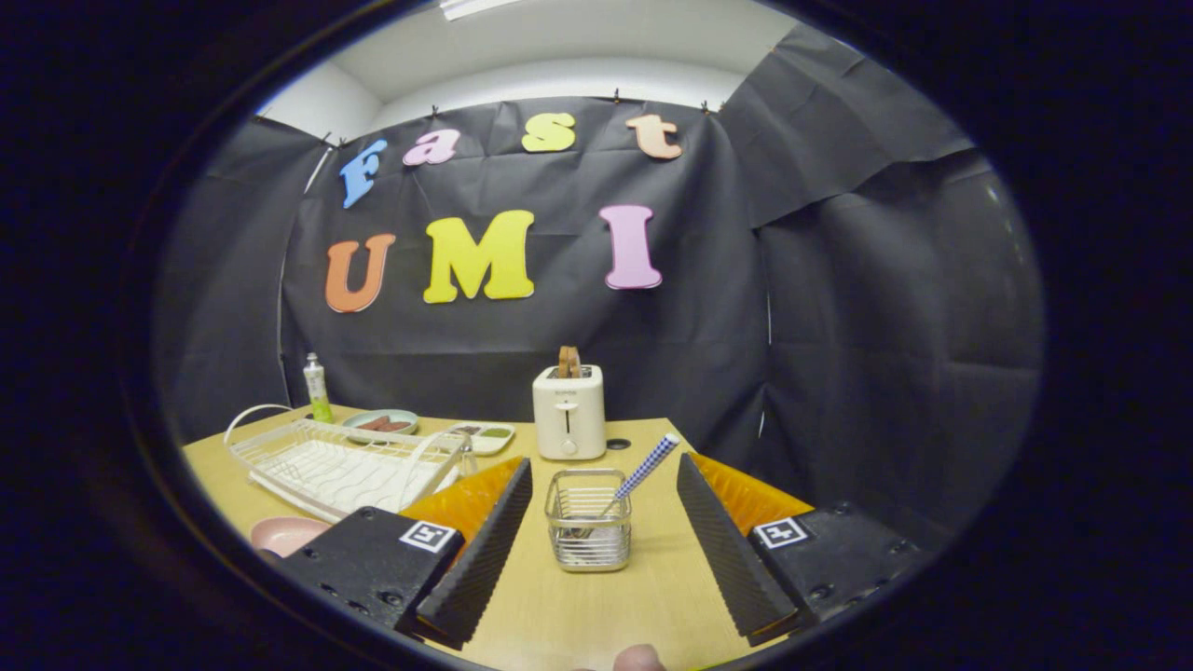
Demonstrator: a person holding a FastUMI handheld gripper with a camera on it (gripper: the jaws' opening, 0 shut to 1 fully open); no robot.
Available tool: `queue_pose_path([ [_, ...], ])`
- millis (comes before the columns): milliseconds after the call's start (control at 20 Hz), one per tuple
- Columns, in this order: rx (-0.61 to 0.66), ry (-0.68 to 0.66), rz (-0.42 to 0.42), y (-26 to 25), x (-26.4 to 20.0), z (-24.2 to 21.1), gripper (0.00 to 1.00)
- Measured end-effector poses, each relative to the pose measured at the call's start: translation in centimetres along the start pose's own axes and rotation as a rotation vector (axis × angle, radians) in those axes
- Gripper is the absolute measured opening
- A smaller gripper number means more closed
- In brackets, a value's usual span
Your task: Take the plate from the dish rack, then take the spoon from the basket and place it into the plate.
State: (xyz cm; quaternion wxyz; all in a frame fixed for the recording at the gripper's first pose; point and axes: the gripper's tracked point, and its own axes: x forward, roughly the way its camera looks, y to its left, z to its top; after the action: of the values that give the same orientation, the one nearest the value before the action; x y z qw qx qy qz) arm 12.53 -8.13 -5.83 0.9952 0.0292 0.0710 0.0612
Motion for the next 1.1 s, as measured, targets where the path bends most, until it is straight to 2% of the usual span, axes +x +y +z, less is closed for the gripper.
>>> queue_pose_path([
  [300,0.065,0.099,0.05,-1.9,5.8,-2.0,1.0],
  [600,0.139,0.148,0.116,-0.6,8.5,-2.7,0.8],
  [800,0.121,0.155,0.12,0.2,8.6,-2.3,0.59],
  [1050,0.121,0.161,0.115,1.0,7.5,-1.6,0.25],
  [1100,0.133,0.165,0.121,1.5,7.8,-1.6,0.23],
])
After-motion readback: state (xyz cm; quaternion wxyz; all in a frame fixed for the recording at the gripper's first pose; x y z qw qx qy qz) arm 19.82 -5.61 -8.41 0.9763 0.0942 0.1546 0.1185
